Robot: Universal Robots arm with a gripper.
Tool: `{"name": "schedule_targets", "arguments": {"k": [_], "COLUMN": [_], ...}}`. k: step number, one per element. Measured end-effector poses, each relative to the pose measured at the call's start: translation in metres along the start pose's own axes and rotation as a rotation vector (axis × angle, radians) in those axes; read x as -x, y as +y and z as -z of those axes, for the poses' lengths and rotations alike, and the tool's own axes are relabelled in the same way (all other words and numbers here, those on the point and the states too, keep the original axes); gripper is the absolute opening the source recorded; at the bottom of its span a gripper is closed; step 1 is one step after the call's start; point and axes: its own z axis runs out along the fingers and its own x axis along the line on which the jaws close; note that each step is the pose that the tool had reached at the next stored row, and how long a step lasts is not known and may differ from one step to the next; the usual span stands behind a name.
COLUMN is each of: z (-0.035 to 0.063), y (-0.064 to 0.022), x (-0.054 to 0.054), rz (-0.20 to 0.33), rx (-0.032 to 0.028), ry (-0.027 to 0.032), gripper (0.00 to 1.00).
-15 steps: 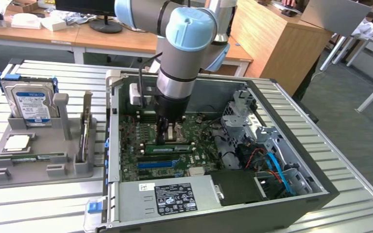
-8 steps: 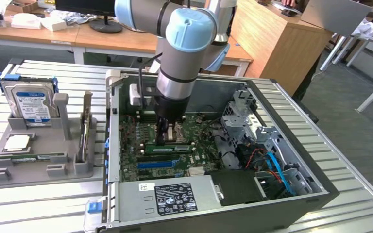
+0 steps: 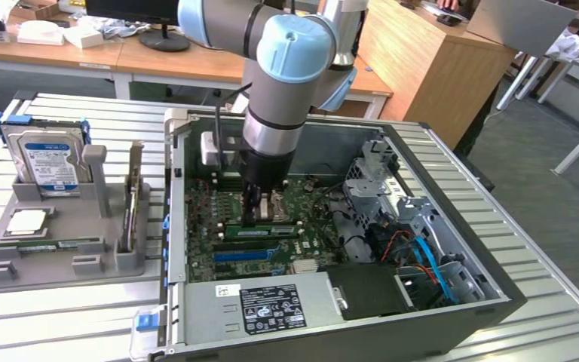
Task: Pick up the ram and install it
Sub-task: 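Press down the ram until it locks into place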
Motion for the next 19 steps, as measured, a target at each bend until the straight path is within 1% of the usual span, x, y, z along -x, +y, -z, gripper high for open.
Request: {"name": "schedule_targets", "arguments": {"k": [19], "z": [-0.0032], "y": [0.0], "x": [-0.0002], "rz": [0.0], "rx": [0.0003], "ry": [0.0004], "gripper": [0.1]}}
